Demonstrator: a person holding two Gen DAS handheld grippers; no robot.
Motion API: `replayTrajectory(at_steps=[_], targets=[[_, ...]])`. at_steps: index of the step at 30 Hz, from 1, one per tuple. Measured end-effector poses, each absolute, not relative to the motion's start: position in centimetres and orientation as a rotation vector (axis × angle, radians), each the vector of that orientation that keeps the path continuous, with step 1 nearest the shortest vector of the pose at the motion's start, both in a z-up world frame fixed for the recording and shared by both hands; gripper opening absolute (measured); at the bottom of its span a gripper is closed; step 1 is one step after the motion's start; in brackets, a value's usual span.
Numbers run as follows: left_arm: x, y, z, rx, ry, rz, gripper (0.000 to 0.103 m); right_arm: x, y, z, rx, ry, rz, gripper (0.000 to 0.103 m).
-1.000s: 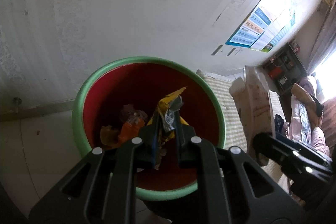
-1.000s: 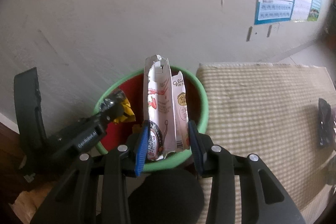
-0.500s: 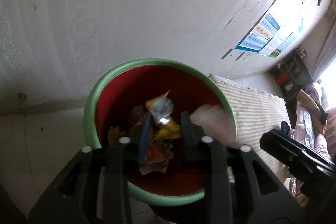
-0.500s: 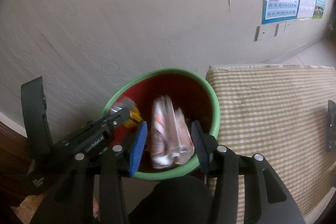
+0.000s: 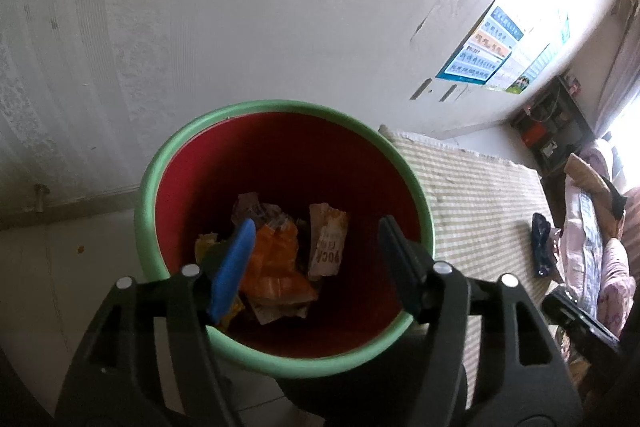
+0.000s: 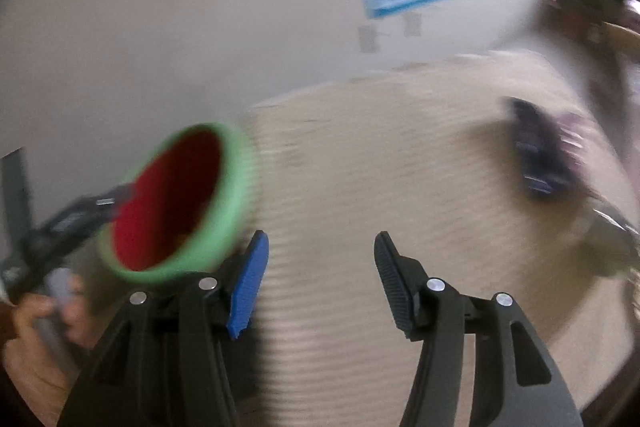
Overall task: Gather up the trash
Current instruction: 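Grasp the blue Oreo wrapper with the left gripper while the right gripper reaches the white-blue wrapper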
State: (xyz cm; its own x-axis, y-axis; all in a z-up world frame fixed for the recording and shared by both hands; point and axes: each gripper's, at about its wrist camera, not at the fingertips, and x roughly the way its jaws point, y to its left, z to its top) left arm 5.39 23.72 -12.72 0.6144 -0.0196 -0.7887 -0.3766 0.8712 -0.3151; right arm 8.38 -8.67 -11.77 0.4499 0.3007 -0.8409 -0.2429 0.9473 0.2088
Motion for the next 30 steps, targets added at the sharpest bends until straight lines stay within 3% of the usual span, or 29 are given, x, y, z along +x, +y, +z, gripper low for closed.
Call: replayTrajectory(at_steps=[3,9,14,15,17,18,25,30], targets=[[5.4,23.1,-12.6,-0.461,0.899,0.221,0.062,8.5,-14.6,-12.2,0.055,1.045,0.180,0.060],[5.6,21.7,-11.8,-0.430,0.894,0.238,0.062,9.3,-27.3,-13.1,0.143,1.048,-0.105,0.060],[5.9,19.2,-10.8,-0.383,0.886,0.202,0.062,10.8,-31.2,-15.7,0.139,1.118,-0.135,0.060],[6.1,18.5,-10.5,-0.370,0.886,0.188,0.062,11.2,-31.5,-16.4,0.142,1.136,-0.126,0.058],[6.1,17.3,-10.1,-0.351,0.883,0.167,0.062,11.3,-31.5,-16.9,0.153,1.145,-0.100,0.042],[6.2,16.8,-10.0,-0.342,0.883,0.156,0.062,11.3,-31.5,-17.0,0.156,1.149,-0.081,0.026],[8.1,10.7,-9.7,-0.285,0.914,0.040,0.062,8.7,-30.4,-16.0,0.228,1.099,0.051,0.009],[10.9,3.6,-10.0,-0.238,0.941,-0.100,0.062,4.0,-29.3,-16.0,0.391,1.085,0.154,0.005]])
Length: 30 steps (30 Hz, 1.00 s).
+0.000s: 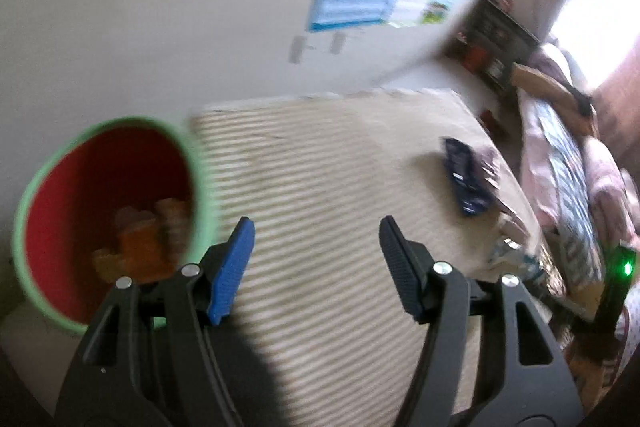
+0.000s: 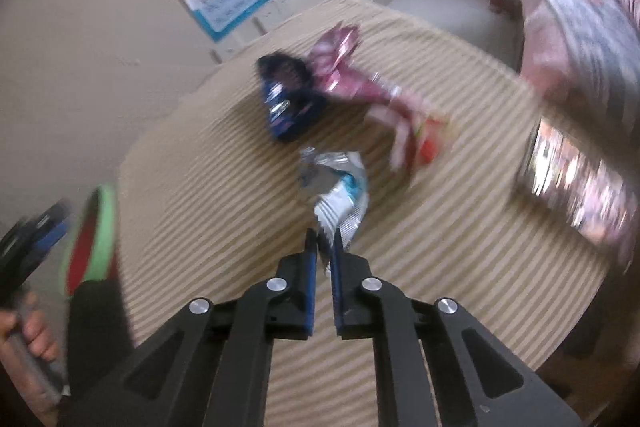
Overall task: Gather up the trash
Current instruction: 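Grasp the blue Oreo wrapper with the left gripper while the right gripper reaches the white-blue wrapper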
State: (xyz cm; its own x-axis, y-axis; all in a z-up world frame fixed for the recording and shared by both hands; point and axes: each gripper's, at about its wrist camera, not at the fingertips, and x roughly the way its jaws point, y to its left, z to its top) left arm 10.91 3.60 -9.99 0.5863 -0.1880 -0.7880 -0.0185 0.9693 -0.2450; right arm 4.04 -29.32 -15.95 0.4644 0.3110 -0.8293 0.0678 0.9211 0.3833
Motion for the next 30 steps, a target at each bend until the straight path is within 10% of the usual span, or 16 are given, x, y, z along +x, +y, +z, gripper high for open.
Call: replayTrajectory(at_steps=[8,12,22,25,27,30], targets=[[16.3,-8.9,-11.7,-0.095,0.965,-0.273,0.062,1.4,-27.8,-16.2,0.550,1.100,0.254,0.009],[19.0,-13.6,-12.6,-0.036,0.976,-0.320,0.062,1.0,-29.2,-16.6,0.620,1.080,0.248,0.042],[24.1,-19.5,-18.8,0.085,1.142,-0.255,0.061,0.5,-33.6,-17.5,0.806,1.009,0.206,0.042],[25.3,-19.2,-20.0,0.062,1.198,-0.235,0.044,0.6,-33.3,-17.3,0.786,1.013,0.218,0.043],[25.5,-18.7,-19.8,0.039,1.189,-0.225,0.016,0.8,-33.2,-17.5,0.785,1.020,0.217,0.043],[25.0,-17.6,-19.4,0.027,1.190,-0.236,0.010,1.6,-33.3,-17.9,0.792,1.028,0.212,0.044]])
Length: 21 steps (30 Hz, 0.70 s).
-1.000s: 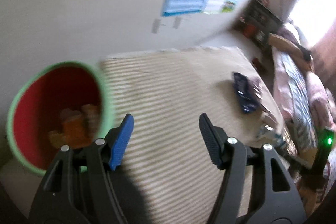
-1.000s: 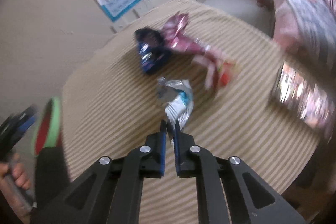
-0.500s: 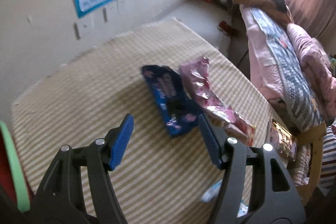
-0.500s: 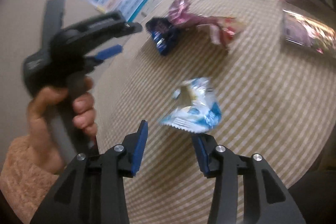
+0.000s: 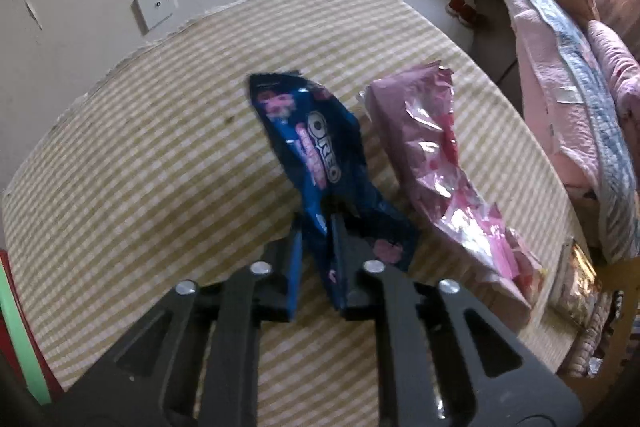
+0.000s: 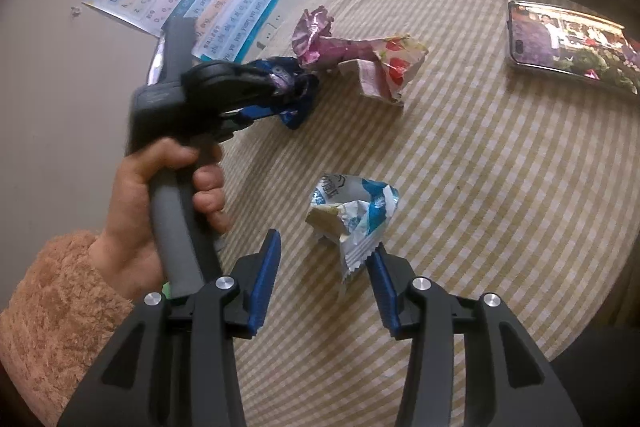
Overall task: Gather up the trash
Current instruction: 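Grasp the blue Oreo wrapper with the left gripper while the right gripper reaches the white-blue wrapper, then grasp the crumpled white-and-blue wrapper with the right gripper while the left gripper holds the Oreo wrapper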
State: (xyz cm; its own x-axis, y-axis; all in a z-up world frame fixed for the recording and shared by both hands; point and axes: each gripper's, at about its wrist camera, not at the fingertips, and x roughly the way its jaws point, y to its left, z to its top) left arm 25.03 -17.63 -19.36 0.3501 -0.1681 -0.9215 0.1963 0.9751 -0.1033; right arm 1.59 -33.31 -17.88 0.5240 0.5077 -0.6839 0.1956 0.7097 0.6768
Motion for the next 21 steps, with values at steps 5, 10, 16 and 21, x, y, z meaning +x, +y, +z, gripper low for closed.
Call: replayTrajectory(at_steps=[5,10,16,21], targets=[[22.9,-14.9,-18.3,-0.013,1.165,-0.247,0.002,2.3,-32.8,-18.2,0.771,1.050,0.209,0.044],[18.8,-10.5,-16.6,-0.060,1.126,-0.230,0.002,2.4,-32.8,-18.7,0.760,1.069,0.188,0.044],[13.4,-5.8,-16.0,-0.046,1.178,-0.216,0.002,2.3,-32.1,-18.7,0.756,1.109,0.200,0.051],[10.2,-3.5,-16.6,-0.037,1.211,-0.218,0.002,1.3,-31.1,-17.4,0.723,1.110,0.185,0.051]])
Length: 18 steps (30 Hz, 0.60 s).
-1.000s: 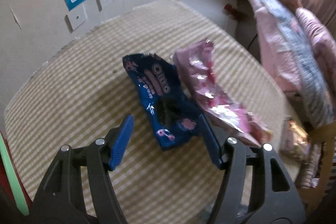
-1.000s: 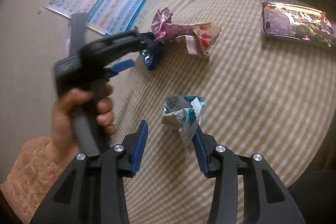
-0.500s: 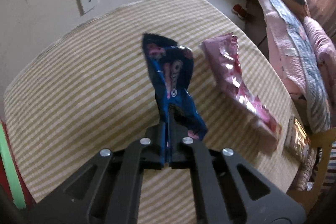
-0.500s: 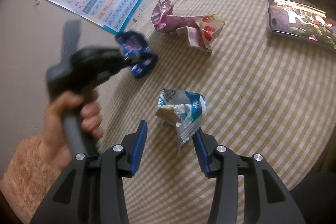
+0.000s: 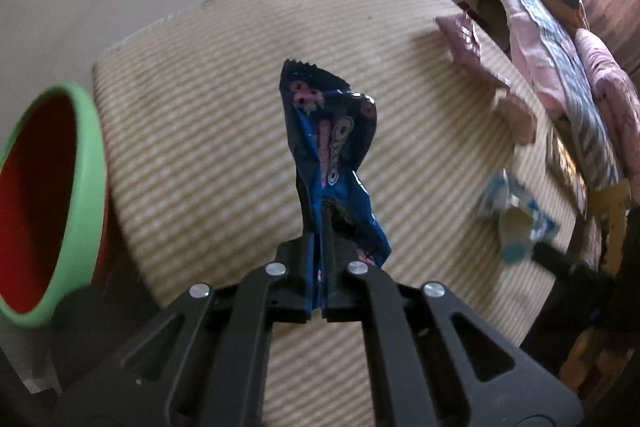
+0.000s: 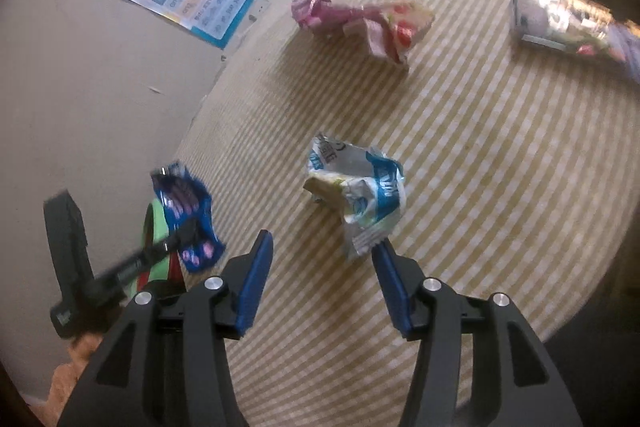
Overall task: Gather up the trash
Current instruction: 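Grasp the crumpled white-and-blue wrapper with the right gripper while the left gripper holds the Oreo wrapper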
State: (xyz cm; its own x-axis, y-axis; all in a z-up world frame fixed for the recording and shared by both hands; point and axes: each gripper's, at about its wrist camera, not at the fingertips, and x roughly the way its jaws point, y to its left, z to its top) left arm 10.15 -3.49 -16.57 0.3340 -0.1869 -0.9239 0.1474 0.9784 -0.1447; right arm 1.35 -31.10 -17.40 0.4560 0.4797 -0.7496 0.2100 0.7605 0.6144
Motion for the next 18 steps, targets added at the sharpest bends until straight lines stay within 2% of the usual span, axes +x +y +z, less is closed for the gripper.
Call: replayTrajectory(at_steps=[4,6,8,10,11,12,18], targets=[[9.0,-2.7,-17.0,-0.033,1.203,-0.204,0.008,0.5,-31.3,-15.8,0.672,1.086,0.132,0.056],[8.8,-2.6,-16.9,-0.051,1.198,-0.205,0.025,0.4,-31.4,-15.2,0.617,1.079,0.099,0.056],[8.7,-2.4,-16.7,-0.067,1.182,-0.207,0.036,1.1,-31.4,-14.6,0.524,1.074,0.064,0.057],[8.6,-2.3,-16.4,-0.077,1.163,-0.206,0.043,2.2,-30.8,-14.6,0.422,1.100,0.074,0.069],[8.6,-2.2,-16.4,-0.081,1.160,-0.201,0.053,3.0,-30.4,-15.0,0.368,1.125,0.085,0.069],[8.6,-2.0,-16.5,-0.087,1.159,-0.195,0.057,3.8,-30.0,-15.5,0.322,1.149,0.094,0.069],[8.7,-1.7,-17.8,-0.134,1.210,-0.172,0.057,5.7,-27.9,-18.3,0.187,1.237,0.142,0.069]])
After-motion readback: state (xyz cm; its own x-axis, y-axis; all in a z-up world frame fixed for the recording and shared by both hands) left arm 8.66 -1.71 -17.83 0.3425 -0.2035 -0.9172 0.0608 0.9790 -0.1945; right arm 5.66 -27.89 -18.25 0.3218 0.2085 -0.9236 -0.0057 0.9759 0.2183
